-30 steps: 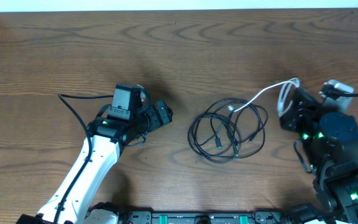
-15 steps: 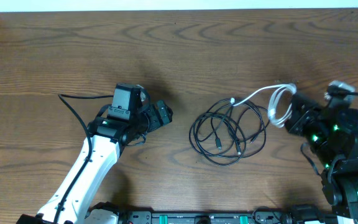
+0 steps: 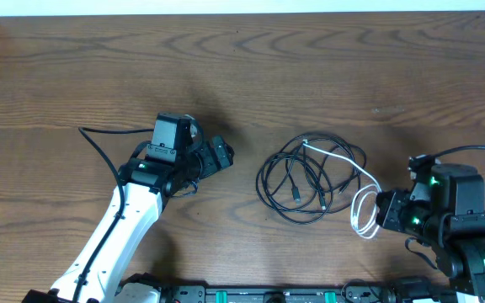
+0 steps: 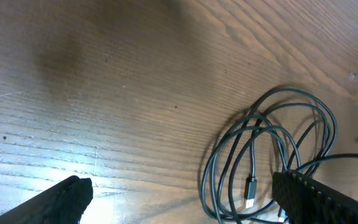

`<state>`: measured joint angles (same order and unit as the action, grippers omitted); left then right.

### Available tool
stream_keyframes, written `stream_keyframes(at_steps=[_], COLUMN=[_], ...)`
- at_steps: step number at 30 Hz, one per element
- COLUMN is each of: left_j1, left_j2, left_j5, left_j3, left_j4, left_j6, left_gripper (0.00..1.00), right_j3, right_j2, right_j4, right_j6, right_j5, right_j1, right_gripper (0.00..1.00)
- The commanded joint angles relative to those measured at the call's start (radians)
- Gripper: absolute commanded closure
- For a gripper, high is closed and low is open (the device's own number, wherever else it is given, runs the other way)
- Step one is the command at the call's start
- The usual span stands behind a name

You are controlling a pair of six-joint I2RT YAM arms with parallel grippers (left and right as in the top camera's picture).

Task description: Untangle cables

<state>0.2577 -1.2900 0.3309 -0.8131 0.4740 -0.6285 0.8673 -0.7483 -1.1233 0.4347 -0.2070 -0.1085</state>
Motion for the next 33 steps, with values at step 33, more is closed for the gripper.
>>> stream_keyframes(at_steps=[33], left_j1=[-0.004], left_j2=[0.011], left_j5=[-0.011], left_j3=[-0.010], left_j4=[0.005], left_j6=[0.006], left_gripper=[0.02], right_j3=[0.029], right_j2=[-0.003], right_j4=[0.585], right_j6=[0.151], right_j5=[0.214], right_j1=[0.003], right_gripper=[0.99])
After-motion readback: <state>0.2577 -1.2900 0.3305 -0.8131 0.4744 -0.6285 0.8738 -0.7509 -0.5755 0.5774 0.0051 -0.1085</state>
